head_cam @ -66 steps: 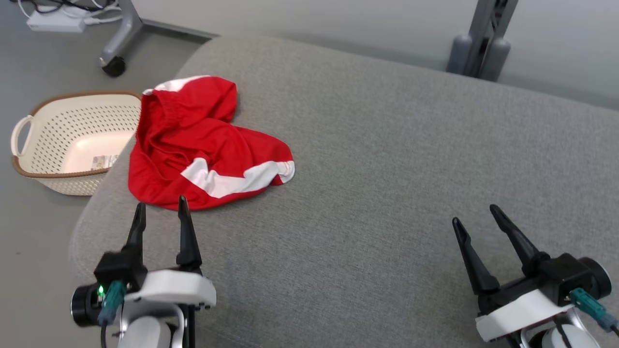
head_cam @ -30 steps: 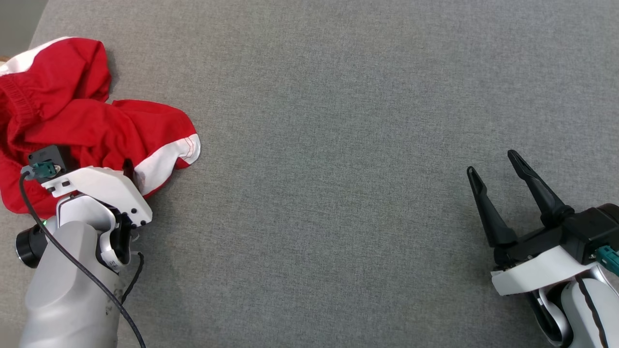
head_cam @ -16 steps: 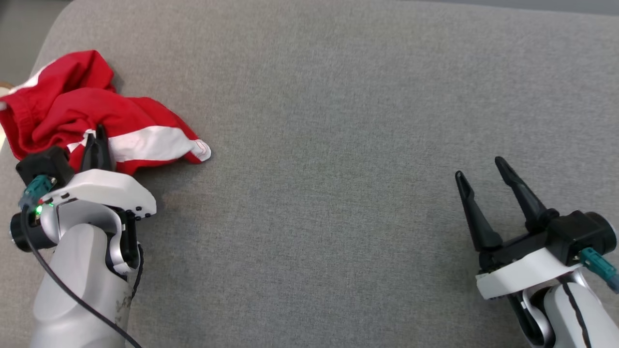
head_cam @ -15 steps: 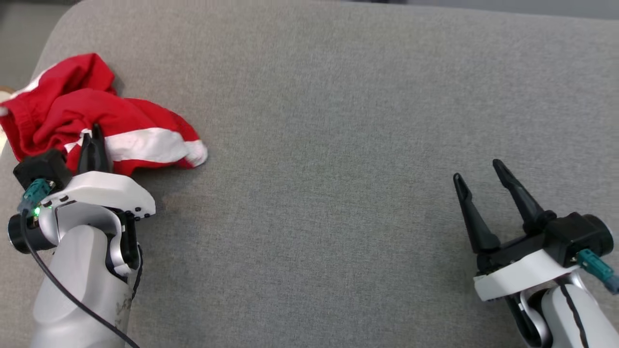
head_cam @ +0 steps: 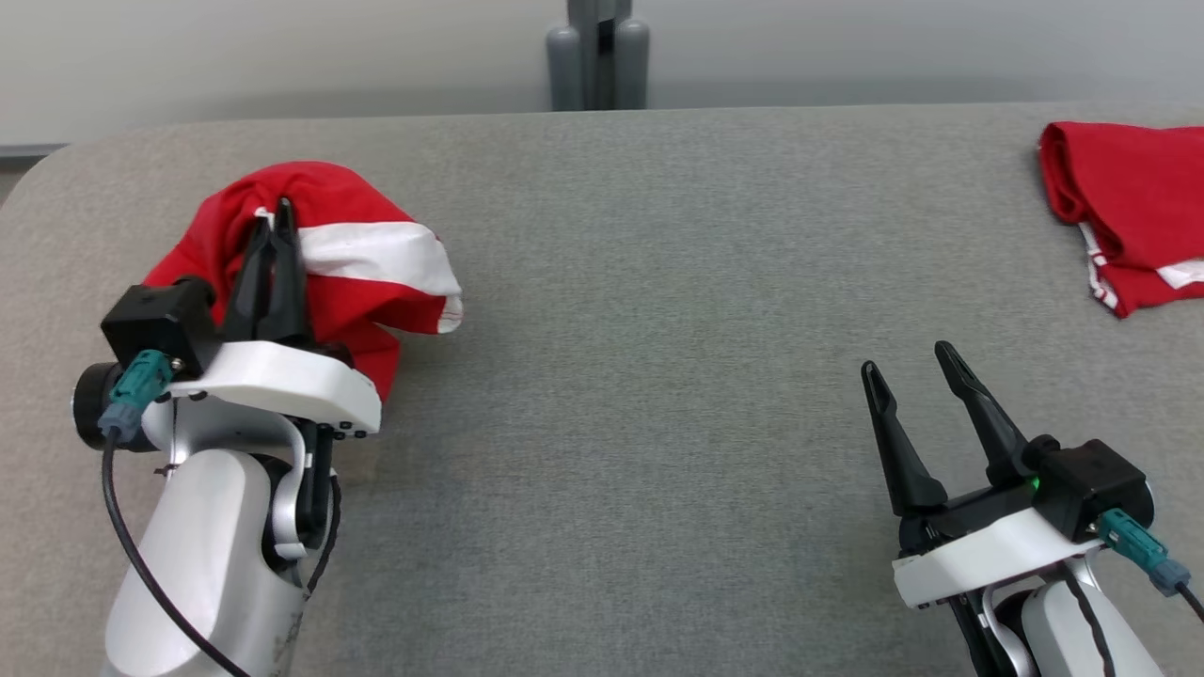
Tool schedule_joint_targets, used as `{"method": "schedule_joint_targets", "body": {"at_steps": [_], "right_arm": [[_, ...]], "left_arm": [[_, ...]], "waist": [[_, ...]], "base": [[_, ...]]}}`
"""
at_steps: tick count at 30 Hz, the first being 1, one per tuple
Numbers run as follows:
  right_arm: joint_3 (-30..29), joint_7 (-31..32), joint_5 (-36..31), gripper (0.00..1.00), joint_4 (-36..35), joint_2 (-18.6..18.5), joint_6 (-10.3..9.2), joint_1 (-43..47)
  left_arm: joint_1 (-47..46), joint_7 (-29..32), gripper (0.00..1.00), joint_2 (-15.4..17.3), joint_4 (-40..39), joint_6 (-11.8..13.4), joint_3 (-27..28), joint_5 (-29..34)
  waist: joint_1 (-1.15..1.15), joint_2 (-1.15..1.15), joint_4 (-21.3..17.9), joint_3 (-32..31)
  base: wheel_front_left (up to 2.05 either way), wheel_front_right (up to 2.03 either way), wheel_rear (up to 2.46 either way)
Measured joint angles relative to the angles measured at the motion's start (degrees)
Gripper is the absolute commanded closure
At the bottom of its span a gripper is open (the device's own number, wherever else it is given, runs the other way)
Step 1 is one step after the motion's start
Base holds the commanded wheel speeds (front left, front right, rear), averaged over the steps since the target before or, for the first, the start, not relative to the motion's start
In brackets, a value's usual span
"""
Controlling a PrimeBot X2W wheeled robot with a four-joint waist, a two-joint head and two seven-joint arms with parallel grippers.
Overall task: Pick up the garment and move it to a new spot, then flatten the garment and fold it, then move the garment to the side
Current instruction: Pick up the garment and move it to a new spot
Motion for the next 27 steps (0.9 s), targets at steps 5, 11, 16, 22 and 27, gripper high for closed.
{"method": "schedule_joint_targets", "body": {"at_steps": [5, 11, 16, 22, 27], "right_arm": [[-0.7, 0.0, 0.0, 0.0, 0.2, 1.0, 0.0, 0.3], [-1.3, 0.0, 0.0, 0.0, 0.4, 1.7, 0.0, 0.5], [-1.3, 0.0, 0.4, 0.0, 0.5, 2.3, 0.0, 0.5], [-1.4, 0.0, 0.7, 0.0, 0.6, 2.9, 0.0, 0.2], [-1.4, 0.0, 0.9, 0.0, 0.8, 3.2, 0.0, 0.2]], "left_arm": [[0.6, 2.6, 1.0, -0.8, -2.5, -0.5, -3.5, 1.1], [-0.1, 5.3, 1.0, -1.6, -2.5, -1.6, -7.3, 1.9], [-1.9, 6.5, 1.0, -2.9, -0.1, -2.5, -9.9, 2.3], [-3.8, 6.9, 1.0, -3.9, 4.7, -3.5, -12.2, 2.3], [-4.5, 6.9, 1.0, -4.9, 11.9, -4.1, -14.5, 2.3]], "waist": [[0.0, 0.0, -4.6, -1.3], [0.0, 0.0, -10.8, -2.1], [0.0, 0.0, -16.3, -2.1], [0.0, 0.0, -22.5, -1.5], [0.0, 0.0, -26.4, -0.6]], "base": [[0.0, 0.0, 0.0], [0.0, 0.0, 0.0], [0.0, 0.0, 0.0], [0.0, 0.0, 0.0], [0.0, 0.0, 0.0]]}}
